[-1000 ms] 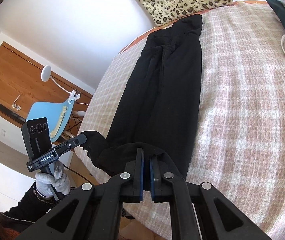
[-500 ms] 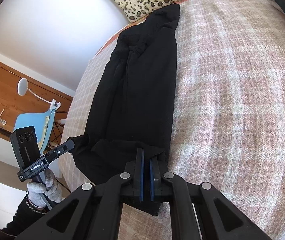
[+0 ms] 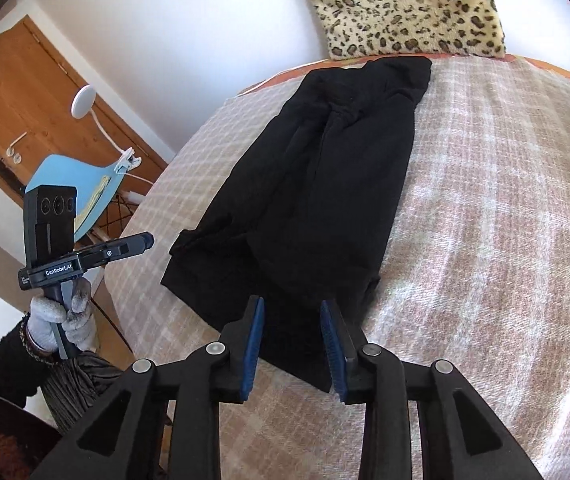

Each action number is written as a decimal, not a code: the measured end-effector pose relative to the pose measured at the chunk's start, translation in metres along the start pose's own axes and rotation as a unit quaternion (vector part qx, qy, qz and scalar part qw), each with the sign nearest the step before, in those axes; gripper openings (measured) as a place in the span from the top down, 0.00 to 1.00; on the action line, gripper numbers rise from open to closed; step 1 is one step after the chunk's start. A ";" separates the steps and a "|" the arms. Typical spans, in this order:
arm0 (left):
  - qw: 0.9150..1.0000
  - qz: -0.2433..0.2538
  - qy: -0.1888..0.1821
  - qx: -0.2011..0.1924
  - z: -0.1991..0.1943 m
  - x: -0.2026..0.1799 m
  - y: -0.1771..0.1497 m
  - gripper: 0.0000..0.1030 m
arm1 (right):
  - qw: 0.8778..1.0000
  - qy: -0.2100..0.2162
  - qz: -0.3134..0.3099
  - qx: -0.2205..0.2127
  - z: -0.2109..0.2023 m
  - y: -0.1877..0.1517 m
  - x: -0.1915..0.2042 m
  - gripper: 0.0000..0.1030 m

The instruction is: Fold small clothes

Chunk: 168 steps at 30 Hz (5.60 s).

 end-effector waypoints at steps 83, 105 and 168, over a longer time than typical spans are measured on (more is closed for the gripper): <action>0.990 -0.112 0.079 -0.019 0.100 0.122 0.148 0.47 | 0.989 -0.061 0.123 -0.054 0.046 0.147 -0.136 0.41; 0.990 -0.137 0.032 -0.016 0.210 0.189 0.257 0.47 | 0.983 0.024 0.176 -0.042 0.140 0.267 -0.211 0.49; 0.995 -0.050 -0.024 -0.086 0.145 0.101 0.288 0.96 | 0.994 -0.027 0.046 -0.091 0.083 0.291 -0.141 0.99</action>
Point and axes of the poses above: each gripper's, at about its wrist camera, not at the fingertips, and z roughly the way its jaws point, x to its left, y to its top, the point moved 10 cm from there along z, roughly the way its jaws point, and after that the axes turned 7 degrees about -x, right-handed, at the moved point
